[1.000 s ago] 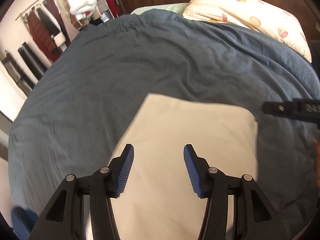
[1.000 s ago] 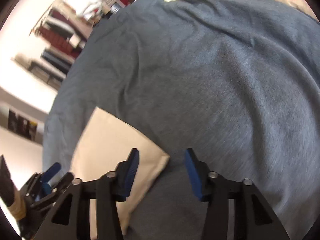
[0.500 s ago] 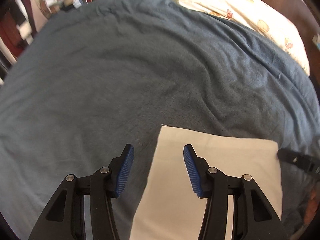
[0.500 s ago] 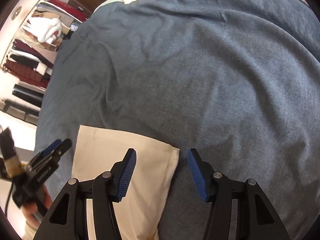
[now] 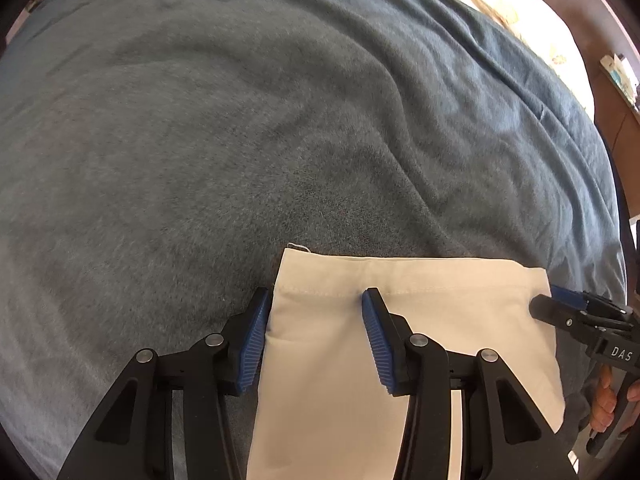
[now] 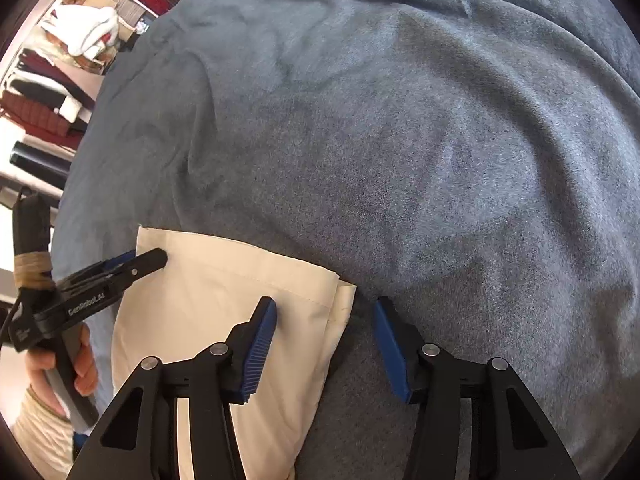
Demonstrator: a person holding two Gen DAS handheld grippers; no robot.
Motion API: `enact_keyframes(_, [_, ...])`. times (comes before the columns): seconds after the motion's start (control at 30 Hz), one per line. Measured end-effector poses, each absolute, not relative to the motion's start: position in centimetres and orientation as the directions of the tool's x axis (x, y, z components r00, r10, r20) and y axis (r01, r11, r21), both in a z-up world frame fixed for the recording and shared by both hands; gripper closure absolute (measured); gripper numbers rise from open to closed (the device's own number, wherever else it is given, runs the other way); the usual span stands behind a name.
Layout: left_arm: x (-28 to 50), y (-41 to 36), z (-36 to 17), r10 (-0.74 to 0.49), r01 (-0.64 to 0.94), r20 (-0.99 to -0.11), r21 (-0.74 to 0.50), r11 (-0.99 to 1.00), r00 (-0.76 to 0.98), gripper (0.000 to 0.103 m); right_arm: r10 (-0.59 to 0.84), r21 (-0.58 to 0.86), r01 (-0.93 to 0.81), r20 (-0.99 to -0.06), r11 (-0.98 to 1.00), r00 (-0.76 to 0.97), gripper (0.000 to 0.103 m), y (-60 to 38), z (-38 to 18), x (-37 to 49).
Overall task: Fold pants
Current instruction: 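Close the right gripper on the shorts' folded corner while the left gripper pinches the waistband edge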
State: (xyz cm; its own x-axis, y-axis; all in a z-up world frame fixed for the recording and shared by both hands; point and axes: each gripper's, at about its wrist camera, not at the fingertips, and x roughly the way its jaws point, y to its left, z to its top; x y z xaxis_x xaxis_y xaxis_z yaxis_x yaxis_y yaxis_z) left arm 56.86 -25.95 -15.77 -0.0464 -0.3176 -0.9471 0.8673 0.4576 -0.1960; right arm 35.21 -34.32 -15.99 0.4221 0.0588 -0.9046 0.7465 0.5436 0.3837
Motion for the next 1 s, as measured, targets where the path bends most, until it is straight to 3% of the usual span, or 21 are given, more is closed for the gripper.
enact_keyframes(0.17, [56.9,-26.0,-16.4,-0.324,0.858,-0.944,-0.216,0.466,-0.062,0.058,0.071,0.393,0.735,-0.901,0.552,0.429,0.059,-34.1,-16.7,35.3])
enact_keyframes(0.23, [56.6,-26.0,-16.3,-0.33,0.855,-0.942,-0.222,0.47,-0.063,0.064,0.085,0.409,0.73,-0.895,0.547,0.438,0.063,-34.1,-17.0,35.5])
enact_keyframes(0.3, [56.3,-26.2,-16.0,-0.334,0.855,-0.94,-0.231,0.464,-0.073,0.08,0.096,0.424,0.72,-0.888,0.549,0.45,0.069,-34.1,-17.1,35.8])
enact_keyframes(0.53, [55.2,-25.2,-13.0,-0.376,0.859,-0.926,-0.217,0.465,-0.03,0.087,0.108,0.456,0.677,-0.865,0.578,0.491,0.094,-34.5,-16.2,35.2])
enact_keyframes(1.0, [52.5,-17.3,-3.7,-0.484,0.837,-0.864,-0.16,0.524,0.138,0.088,0.062,0.386,0.364,-0.754,0.848,0.654,0.096,-28.5,-4.4,35.0])
